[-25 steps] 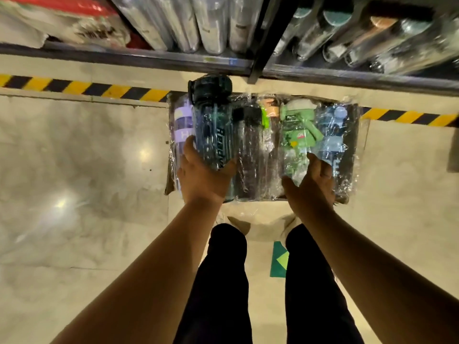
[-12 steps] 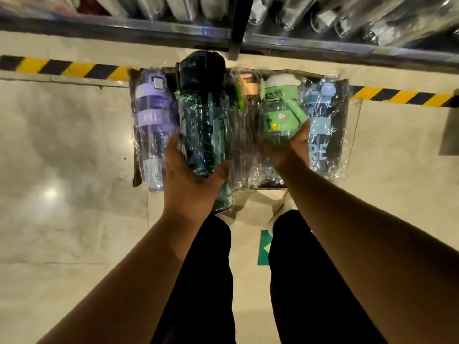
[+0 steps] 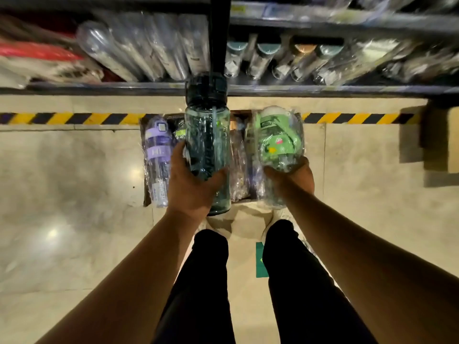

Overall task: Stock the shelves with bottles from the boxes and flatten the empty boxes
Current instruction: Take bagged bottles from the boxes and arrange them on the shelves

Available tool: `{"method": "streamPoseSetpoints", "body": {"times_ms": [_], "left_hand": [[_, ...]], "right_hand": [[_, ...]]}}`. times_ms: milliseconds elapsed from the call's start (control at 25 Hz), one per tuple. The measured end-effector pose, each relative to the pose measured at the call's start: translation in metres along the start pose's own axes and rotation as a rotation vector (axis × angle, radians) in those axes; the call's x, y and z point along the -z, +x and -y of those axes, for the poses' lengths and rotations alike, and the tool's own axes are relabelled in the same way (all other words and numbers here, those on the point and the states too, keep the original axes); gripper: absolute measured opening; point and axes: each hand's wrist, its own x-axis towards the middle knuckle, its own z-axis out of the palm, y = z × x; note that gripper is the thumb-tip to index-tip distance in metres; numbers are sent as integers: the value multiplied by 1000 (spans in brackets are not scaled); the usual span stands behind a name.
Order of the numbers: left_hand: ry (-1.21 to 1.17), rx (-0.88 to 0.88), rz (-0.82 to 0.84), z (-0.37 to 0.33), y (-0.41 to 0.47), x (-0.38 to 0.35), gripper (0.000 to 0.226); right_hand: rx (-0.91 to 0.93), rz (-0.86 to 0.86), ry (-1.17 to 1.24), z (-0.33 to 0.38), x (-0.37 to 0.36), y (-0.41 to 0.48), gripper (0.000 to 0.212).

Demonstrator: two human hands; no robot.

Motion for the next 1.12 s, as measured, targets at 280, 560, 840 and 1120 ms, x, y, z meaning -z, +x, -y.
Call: {"method": "streamPoseSetpoints", "body": {"times_ms": [280,560,840,1120], "left_hand": [[-19,-196,108,-168,-94,28,88],[-61,-430,244,-316,-228,32,87],[-42,-674,366,-409,-340,-46,83],[-50,-832,468,-484,-449,-176,101]], "right_hand": [[106,-44,698,55,148,-139,44],[324,-280,719,89,305,-279,59],[549,-328,876,63,462,-329,45],[666,-384,968,-5,631,-316,86]]}}
